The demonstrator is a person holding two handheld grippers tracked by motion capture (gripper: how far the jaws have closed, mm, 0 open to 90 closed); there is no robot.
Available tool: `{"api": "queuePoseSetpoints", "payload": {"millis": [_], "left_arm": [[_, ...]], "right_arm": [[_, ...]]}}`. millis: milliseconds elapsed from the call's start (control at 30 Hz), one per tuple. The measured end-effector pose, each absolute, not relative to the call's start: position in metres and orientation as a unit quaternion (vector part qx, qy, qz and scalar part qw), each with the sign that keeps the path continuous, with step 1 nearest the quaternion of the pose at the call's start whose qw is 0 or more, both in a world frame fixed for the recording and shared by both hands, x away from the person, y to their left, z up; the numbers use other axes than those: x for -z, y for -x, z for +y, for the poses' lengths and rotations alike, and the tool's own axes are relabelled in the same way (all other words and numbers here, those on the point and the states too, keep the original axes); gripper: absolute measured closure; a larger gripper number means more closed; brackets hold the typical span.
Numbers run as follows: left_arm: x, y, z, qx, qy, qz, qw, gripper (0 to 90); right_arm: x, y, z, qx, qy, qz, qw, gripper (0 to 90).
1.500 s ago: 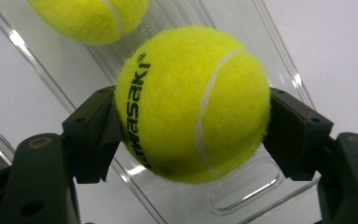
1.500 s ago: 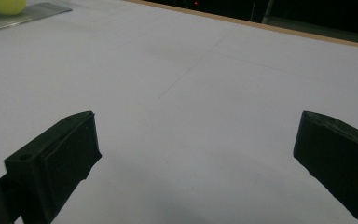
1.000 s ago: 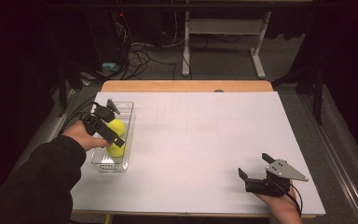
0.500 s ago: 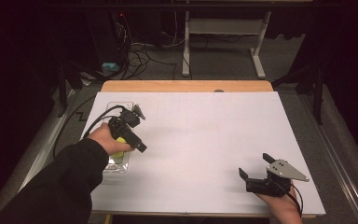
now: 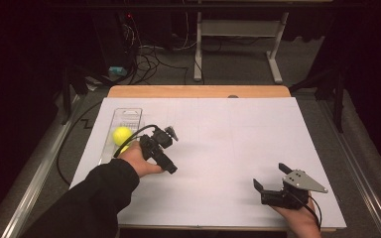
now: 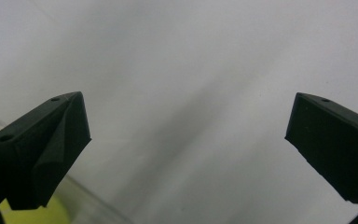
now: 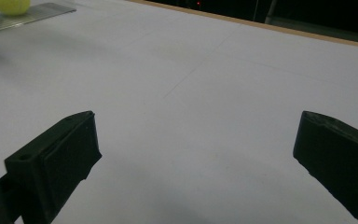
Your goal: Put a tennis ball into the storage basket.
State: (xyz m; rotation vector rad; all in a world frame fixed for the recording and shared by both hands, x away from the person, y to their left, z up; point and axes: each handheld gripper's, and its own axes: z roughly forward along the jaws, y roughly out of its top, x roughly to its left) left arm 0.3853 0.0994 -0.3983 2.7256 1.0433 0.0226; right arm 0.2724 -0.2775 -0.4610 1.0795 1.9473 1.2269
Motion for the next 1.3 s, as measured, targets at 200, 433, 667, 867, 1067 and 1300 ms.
{"api": "queuePoseSetpoints", "payload": {"millis": [200,433,667,867,1067,1300], "left_arm": [[0.423,-0.373,0.096,-0.02,-0.919,0.364,0.151,0.5],[0.435,-0.356,0.105,-0.031,-0.891,0.378,0.248,0.6],[0.447,-0.342,0.124,-0.049,-0.859,0.38,0.34,0.6],[0.451,-0.328,0.139,-0.075,-0.837,0.363,0.404,0.1],[0.452,-0.314,0.142,-0.099,-0.823,0.338,0.445,0.2],[0.454,-0.304,0.147,-0.128,-0.787,0.327,0.508,0.1]], "right_arm": [[0.461,-0.272,-0.276,-0.463,-0.403,0.733,0.294,0.3],[0.463,-0.272,-0.274,-0.46,-0.403,0.736,0.291,0.2],[0.463,-0.271,-0.273,-0.462,-0.401,0.736,0.29,0.1],[0.461,-0.27,-0.274,-0.467,-0.403,0.732,0.29,0.1],[0.461,-0.269,-0.274,-0.47,-0.403,0.729,0.292,0.1],[0.46,-0.263,-0.277,-0.478,-0.415,0.716,0.294,0.0]]}}
